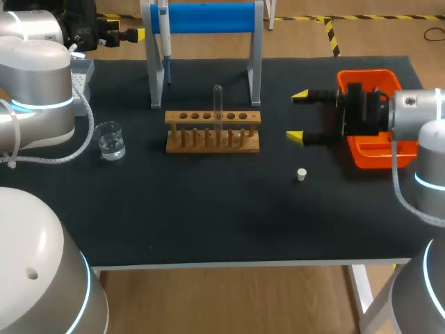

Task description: Invert the test tube, pick up the pipette, mount the tip to pipette, aspirate from beaker and dispense into the tube, eject the tip, return the pipette, and cap with the stopper.

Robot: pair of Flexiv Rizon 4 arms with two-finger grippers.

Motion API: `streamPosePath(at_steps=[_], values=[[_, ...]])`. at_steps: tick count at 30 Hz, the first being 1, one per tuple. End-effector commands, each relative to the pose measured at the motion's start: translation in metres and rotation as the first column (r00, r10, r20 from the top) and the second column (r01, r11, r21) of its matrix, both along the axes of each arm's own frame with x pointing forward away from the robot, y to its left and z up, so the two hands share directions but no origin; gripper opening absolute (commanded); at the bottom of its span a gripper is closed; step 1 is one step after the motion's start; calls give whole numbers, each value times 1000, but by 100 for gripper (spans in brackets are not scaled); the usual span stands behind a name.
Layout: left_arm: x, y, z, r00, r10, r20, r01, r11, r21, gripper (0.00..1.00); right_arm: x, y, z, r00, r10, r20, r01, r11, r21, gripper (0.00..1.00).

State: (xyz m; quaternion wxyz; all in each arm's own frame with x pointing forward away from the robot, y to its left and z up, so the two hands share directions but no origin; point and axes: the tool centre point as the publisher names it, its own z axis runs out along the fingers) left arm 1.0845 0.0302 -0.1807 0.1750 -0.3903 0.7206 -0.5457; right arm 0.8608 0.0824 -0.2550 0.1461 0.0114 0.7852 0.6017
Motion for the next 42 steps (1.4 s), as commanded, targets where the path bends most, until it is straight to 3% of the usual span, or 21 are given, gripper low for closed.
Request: streamPosePath(at_steps=[1, 11, 27, 32, 38, 42], values=[[0, 0, -1, 1000, 0, 2, 0, 1000, -2, 100, -2, 11, -7, 1000, -13, -27, 13, 1000, 3, 100], [0, 0, -1, 1000, 0, 2, 0, 1000, -2, 100, 8, 20, -12, 994, -70, -88, 69, 997, -18, 100], [0, 0, -1, 1000, 0, 2, 0, 1000, -2, 100, 8, 20, -12, 994, -70, -88, 69, 997, -18, 100], [-47, -9, -10, 993, -70, 100, 69, 998, 6, 100, 8, 20, -12, 994, -70, -88, 69, 997, -18, 100], [-107, -24, -26, 976, -165, 144, 162, 986, 30, 100, 8, 20, -12, 994, -70, -88, 69, 997, -18, 100], [-138, -32, -33, 958, -230, 169, 222, 973, 67, 100, 8, 20, -12, 994, -70, -88, 69, 997, -18, 100]])
